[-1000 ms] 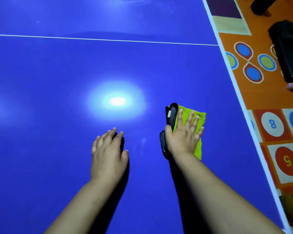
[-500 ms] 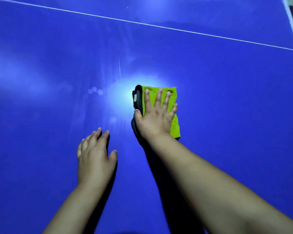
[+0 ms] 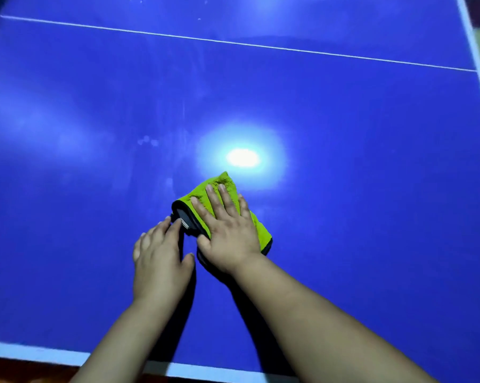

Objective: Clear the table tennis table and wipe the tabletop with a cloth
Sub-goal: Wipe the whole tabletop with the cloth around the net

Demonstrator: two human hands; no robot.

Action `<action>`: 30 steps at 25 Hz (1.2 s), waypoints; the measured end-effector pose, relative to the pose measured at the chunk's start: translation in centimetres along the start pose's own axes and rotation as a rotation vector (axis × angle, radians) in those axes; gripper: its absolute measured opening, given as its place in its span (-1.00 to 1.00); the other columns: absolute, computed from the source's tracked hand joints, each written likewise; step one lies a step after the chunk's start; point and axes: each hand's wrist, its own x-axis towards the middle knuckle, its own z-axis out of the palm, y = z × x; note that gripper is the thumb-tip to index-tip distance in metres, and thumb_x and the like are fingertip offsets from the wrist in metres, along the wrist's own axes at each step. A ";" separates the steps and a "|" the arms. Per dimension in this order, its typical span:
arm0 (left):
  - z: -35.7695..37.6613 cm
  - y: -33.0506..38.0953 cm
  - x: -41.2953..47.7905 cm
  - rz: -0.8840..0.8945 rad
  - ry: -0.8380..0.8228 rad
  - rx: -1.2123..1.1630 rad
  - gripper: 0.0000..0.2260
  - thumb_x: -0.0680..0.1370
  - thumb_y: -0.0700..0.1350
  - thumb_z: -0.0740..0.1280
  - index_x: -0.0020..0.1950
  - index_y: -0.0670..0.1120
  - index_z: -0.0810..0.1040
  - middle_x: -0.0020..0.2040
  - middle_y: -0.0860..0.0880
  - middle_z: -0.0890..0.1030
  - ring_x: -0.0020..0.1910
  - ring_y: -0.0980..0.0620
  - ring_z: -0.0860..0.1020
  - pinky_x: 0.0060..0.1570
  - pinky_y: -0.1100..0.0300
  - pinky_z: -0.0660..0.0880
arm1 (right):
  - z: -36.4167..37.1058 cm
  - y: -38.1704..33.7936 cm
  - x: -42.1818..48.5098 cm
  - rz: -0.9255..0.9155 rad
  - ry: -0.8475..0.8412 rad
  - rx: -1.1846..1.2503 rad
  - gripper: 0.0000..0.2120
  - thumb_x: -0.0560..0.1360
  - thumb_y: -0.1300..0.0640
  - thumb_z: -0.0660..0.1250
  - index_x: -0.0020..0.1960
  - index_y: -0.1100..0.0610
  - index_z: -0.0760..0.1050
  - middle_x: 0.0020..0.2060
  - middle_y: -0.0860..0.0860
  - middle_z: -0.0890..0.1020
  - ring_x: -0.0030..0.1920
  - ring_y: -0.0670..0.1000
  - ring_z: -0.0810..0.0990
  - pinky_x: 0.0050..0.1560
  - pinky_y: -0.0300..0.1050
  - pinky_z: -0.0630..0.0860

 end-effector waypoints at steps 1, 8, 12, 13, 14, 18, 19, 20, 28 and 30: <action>0.2 1.2 -0.5 0.012 -0.007 0.007 -0.39 0.40 -0.13 0.42 0.43 -0.07 0.34 0.44 -0.07 0.33 0.41 -0.11 0.25 0.41 0.01 0.05 | -0.1 1.4 -1.0 0.018 -0.003 -0.001 -0.31 0.50 -0.12 0.09 0.56 -0.17 -0.14 0.55 -0.04 -0.22 0.53 0.02 -0.32 0.49 0.15 -0.27; 4.5 14.5 -4.2 0.195 -0.058 0.034 -0.39 0.41 -0.11 0.40 0.44 -0.07 0.32 0.46 -0.06 0.30 0.42 -0.10 0.25 0.43 0.02 0.03 | -2.2 16.0 -9.3 0.261 0.054 0.009 -0.29 0.42 -0.14 -0.10 0.55 -0.16 -0.20 0.55 -0.06 -0.23 0.53 0.00 -0.31 0.49 0.11 -0.27; 8.0 22.9 -6.0 0.323 -0.091 0.027 -0.41 0.43 -0.12 0.37 0.45 -0.05 0.30 0.47 -0.04 0.28 0.43 -0.08 0.22 0.44 0.04 -0.01 | -3.2 25.0 -13.6 0.409 0.122 0.017 -0.29 0.42 -0.14 -0.06 0.55 -0.16 -0.16 0.56 -0.06 -0.19 0.54 0.00 -0.27 0.49 0.08 -0.24; 8.9 24.9 -6.5 0.358 -0.095 0.023 -0.41 0.43 -0.12 0.37 0.44 -0.05 0.31 0.46 -0.04 0.28 0.42 -0.08 0.23 0.44 0.04 -0.01 | -3.3 27.3 -14.7 0.446 0.139 0.021 -0.29 0.42 -0.14 -0.06 0.56 -0.16 -0.14 0.56 -0.06 -0.16 0.54 0.00 -0.25 0.50 0.08 -0.22; 9.8 26.8 -7.0 0.395 -0.097 0.024 -0.42 0.42 -0.12 0.37 0.43 -0.06 0.33 0.46 -0.05 0.29 0.42 -0.09 0.25 0.44 0.04 0.00 | -3.5 29.6 -15.8 0.484 0.160 0.027 -0.29 0.42 -0.13 -0.05 0.56 -0.17 -0.12 0.56 -0.06 -0.14 0.55 0.00 -0.23 0.50 0.07 -0.21; 12.7 32.4 -8.7 0.528 -0.121 0.063 -0.44 0.39 -0.12 0.41 0.38 -0.07 0.40 0.42 -0.08 0.37 0.37 -0.12 0.33 0.42 -0.02 0.11 | -4.2 37.3 -20.0 0.628 0.245 0.051 -0.34 0.50 -0.10 0.07 0.56 -0.16 -0.06 0.57 -0.06 -0.06 0.55 -0.01 -0.17 0.52 0.06 -0.17; 13.3 33.5 -9.1 0.561 -0.129 0.077 -0.44 0.36 -0.12 0.44 0.35 -0.09 0.44 0.39 -0.09 0.40 0.34 -0.14 0.37 0.40 -0.05 0.16 | -4.3 39.1 -21.1 0.664 0.257 0.055 -0.34 0.52 -0.09 0.11 0.56 -0.16 -0.07 0.57 -0.05 -0.06 0.55 -0.01 -0.17 0.52 0.06 -0.17; 13.8 34.4 -9.6 0.592 -0.128 0.094 -0.44 0.33 -0.12 0.46 0.32 -0.10 0.47 0.35 -0.11 0.44 0.30 -0.15 0.41 0.37 -0.07 0.21 | -4.5 40.6 -22.3 0.700 0.265 0.061 -0.34 0.53 -0.07 0.13 0.56 -0.16 -0.07 0.57 -0.05 -0.07 0.55 -0.01 -0.18 0.51 0.06 -0.17; 13.3 34.1 -12.1 0.653 -0.146 0.087 -0.45 0.24 -0.13 0.52 0.23 -0.11 0.54 0.27 -0.12 0.52 0.21 -0.15 0.51 0.28 -0.11 0.32 | -3.4 41.6 -28.4 1.005 0.258 0.142 -0.33 0.56 -0.06 0.12 0.56 -0.12 -0.15 0.57 -0.01 -0.14 0.55 0.03 -0.21 0.50 0.09 -0.16; 12.6 31.8 -11.7 0.635 -0.151 0.076 -0.45 0.26 -0.13 0.50 0.25 -0.11 0.53 0.29 -0.12 0.51 0.23 -0.15 0.49 0.30 -0.10 0.30 | -2.8 38.6 -28.4 1.064 0.259 0.142 -0.33 0.56 -0.07 0.10 0.56 -0.11 -0.17 0.57 0.04 -0.15 0.55 0.06 -0.22 0.50 0.11 -0.17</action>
